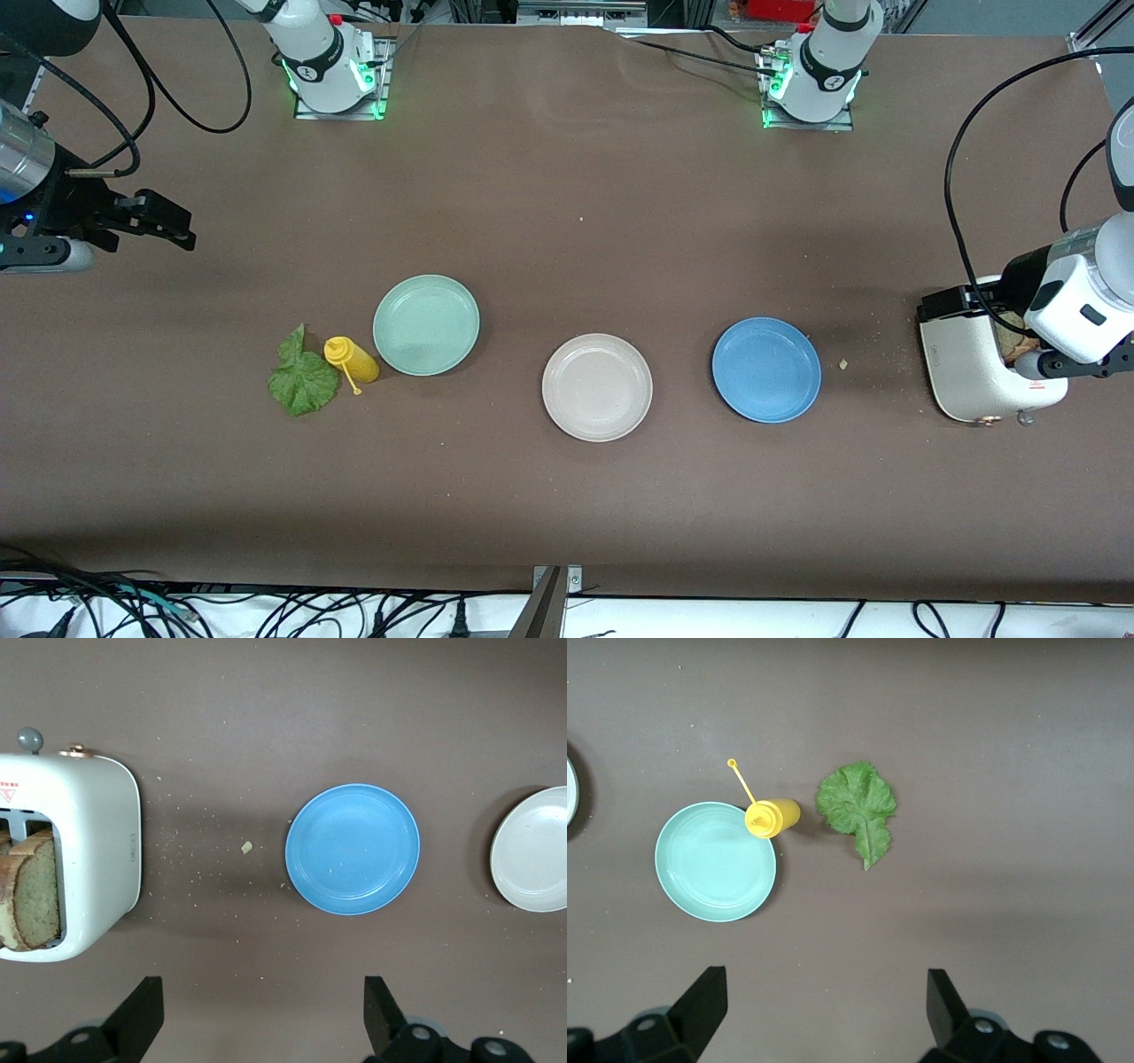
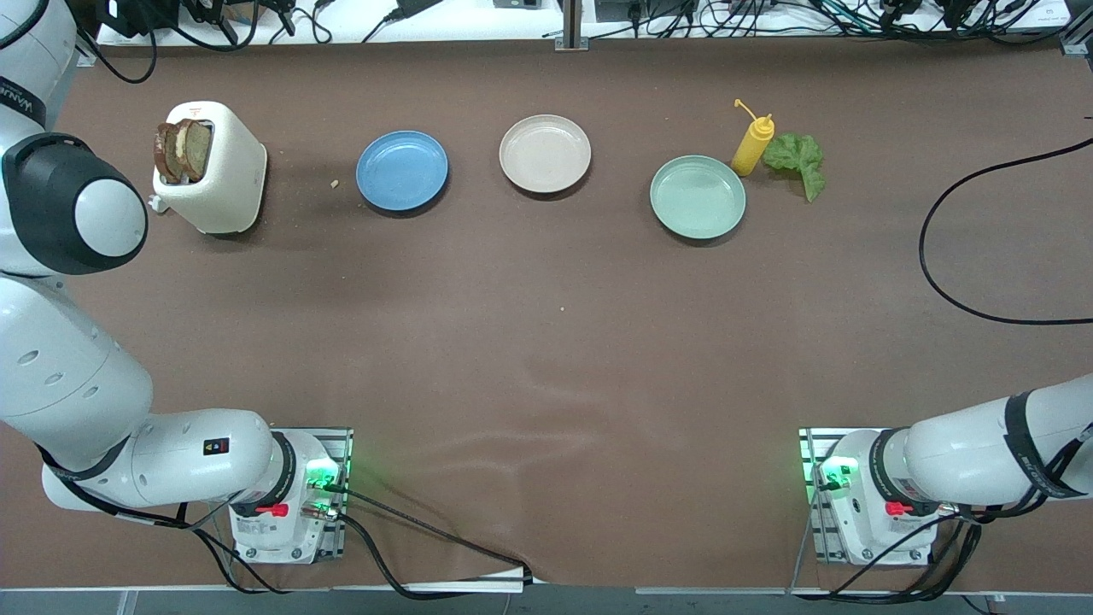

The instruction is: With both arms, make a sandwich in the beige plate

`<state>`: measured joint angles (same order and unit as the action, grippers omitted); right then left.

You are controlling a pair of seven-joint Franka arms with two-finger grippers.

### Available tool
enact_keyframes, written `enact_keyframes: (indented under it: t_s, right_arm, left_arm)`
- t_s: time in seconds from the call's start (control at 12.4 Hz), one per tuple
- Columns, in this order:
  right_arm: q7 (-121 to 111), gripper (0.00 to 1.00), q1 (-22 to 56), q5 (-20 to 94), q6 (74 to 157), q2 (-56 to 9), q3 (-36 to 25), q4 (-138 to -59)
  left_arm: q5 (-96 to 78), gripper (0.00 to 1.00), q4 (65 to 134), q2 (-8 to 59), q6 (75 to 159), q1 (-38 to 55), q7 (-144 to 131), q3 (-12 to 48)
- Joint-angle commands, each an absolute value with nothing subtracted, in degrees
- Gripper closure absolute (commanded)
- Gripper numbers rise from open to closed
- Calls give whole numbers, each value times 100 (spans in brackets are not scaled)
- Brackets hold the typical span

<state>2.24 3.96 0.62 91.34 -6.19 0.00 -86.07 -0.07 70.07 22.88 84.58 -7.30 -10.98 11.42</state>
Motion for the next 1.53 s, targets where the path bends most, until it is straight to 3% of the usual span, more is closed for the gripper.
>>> enact_keyframes:
  t_s: [0.0,1.45]
  right_arm:
    - [229,0,387,158,9105,-563,-9,-8604]
    - [325,0,404,176,9105,-563,0,-8596]
  left_arm:
    - [-184,0,7005,2259,8464,-747,-993,1134]
    - [817,1,6979,2382,8464,-1450,-360,1099]
